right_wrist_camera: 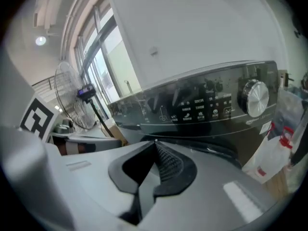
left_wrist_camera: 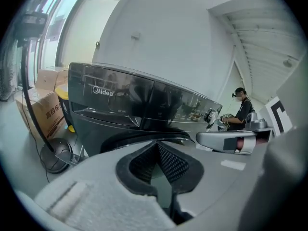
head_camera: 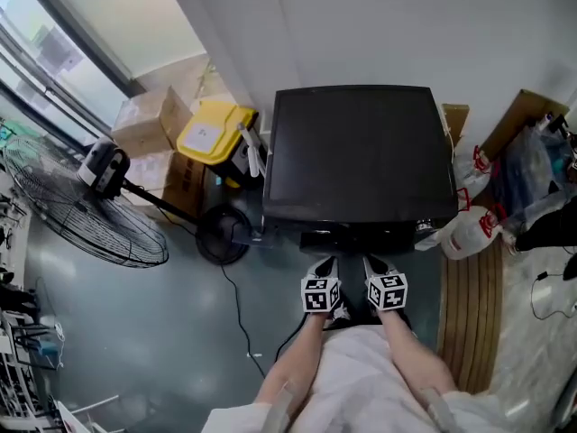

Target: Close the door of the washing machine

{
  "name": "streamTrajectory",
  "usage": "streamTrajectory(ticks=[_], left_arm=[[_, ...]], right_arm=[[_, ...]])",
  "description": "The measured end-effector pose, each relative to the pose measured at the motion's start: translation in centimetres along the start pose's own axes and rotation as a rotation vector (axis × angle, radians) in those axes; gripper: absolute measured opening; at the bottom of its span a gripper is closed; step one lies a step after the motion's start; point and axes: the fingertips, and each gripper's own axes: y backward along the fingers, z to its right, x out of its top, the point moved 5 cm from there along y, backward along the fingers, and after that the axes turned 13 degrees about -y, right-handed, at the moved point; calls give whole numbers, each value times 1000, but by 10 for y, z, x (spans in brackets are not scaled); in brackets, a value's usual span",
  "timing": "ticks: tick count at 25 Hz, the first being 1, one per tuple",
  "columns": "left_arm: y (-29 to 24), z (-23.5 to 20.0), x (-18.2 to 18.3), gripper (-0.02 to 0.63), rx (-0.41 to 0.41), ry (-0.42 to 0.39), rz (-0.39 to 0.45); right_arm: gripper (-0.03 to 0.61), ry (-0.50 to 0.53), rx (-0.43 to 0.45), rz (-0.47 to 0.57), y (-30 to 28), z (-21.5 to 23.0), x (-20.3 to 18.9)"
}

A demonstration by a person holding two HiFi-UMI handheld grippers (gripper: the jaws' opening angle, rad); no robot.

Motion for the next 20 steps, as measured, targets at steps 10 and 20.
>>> streamTrajectory(ticks=[10,20], left_arm=[[21,45,-10,6,57,25,57],[59,129,-20,6,70,62,190]], right_arm=[[3,30,-56,-47,60,38,-7],[3,132,-24,-108,140,61,-38]])
